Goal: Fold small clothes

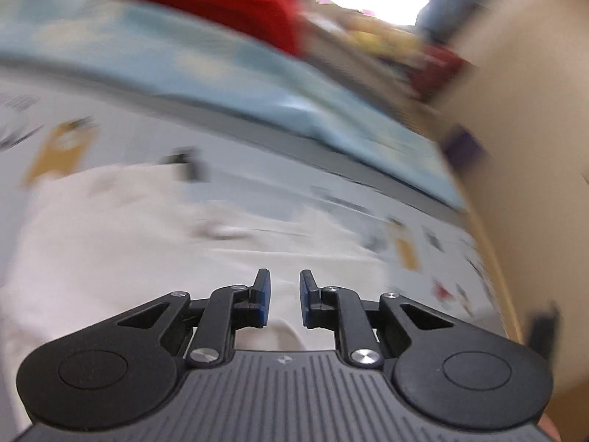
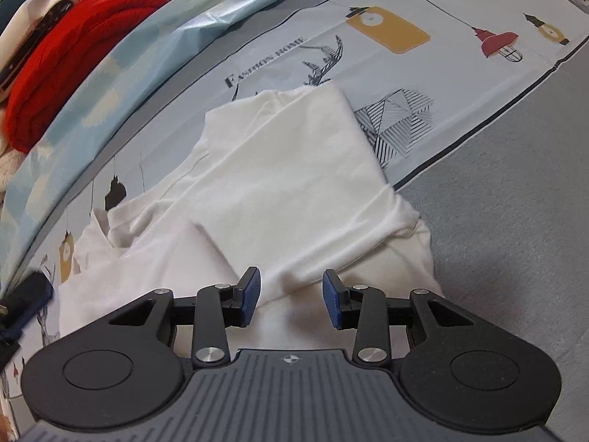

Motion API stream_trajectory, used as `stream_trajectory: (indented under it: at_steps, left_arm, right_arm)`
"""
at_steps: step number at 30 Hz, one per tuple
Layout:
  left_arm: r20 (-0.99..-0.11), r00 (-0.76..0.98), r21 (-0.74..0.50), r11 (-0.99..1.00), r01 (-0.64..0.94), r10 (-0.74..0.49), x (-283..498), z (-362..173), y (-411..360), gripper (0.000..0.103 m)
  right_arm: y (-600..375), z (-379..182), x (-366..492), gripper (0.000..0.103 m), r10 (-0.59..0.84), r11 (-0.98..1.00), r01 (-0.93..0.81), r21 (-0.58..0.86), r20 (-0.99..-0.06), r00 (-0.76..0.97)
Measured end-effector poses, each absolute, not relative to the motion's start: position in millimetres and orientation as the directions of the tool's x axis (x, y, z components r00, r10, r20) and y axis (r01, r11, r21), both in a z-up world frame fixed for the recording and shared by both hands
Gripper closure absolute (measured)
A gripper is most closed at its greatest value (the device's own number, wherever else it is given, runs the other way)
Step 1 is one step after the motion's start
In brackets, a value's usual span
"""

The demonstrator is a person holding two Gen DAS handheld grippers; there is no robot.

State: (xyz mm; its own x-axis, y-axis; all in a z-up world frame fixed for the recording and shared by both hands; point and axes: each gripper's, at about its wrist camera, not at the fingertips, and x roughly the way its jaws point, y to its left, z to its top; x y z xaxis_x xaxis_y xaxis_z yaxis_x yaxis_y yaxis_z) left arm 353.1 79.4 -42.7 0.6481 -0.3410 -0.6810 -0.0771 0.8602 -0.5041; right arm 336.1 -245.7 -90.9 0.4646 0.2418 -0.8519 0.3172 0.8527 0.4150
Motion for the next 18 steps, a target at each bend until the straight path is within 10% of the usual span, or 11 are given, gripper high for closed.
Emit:
stream_trajectory:
  at_steps: [6,18]
  left_arm:
    - [-0.783,0.617,-0.368,0.854,-0.368,-0.072,356,-60,134,0.086]
    - [-0.803,0.590,-0.372,0.847,-0.380,-0.087,365,-70,154,0.086]
  right_arm:
    - [-223,-88,342,0.064,0.311,0.882,0.181,0.435,-0.827,0.469]
    - [-110,-69,295,0.039,0.453,0.802,-0.582,0.131,-0.770,0.450]
